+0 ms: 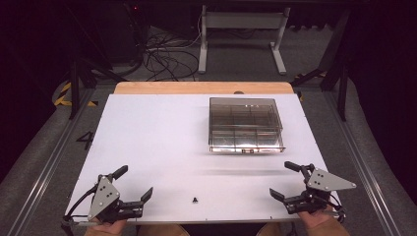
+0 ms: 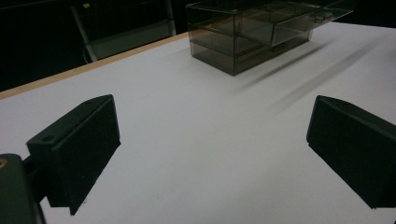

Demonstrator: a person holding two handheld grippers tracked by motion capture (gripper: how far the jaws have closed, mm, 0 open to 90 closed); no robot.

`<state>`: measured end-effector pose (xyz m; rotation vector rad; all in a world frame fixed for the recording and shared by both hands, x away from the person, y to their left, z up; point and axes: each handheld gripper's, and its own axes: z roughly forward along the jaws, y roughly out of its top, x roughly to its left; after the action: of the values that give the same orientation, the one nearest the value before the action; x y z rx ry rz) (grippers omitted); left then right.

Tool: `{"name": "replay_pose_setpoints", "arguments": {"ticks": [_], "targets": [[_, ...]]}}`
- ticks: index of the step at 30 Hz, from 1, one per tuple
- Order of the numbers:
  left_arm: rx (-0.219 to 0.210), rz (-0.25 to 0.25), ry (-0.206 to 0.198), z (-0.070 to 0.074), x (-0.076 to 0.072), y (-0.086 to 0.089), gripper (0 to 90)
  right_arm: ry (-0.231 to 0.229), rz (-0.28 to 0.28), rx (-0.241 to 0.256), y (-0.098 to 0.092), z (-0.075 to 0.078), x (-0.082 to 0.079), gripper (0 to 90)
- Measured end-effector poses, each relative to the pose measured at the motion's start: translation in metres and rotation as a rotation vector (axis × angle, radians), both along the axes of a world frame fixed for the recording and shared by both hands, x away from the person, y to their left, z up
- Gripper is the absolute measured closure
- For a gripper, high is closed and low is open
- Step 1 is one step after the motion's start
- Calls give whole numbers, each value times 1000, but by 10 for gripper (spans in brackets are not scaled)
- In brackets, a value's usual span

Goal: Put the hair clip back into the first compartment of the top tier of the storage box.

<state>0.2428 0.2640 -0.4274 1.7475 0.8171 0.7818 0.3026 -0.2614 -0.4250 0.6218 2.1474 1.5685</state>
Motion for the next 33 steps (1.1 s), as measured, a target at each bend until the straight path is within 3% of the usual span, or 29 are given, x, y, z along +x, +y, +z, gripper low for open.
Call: {"name": "replay_pose_setpoints", "arguments": {"ticks": [22,29,33], "targets": [[-6,-6,9,5,3,-3,36,9,2,-10,1,-1,1,27],[-40,-45,34,11,9,-8,40,13,2,-18,3,-1,1,28],[-26,-76,37,15,13,-17,40,16,3,-19,3,-2,1,28]]}}
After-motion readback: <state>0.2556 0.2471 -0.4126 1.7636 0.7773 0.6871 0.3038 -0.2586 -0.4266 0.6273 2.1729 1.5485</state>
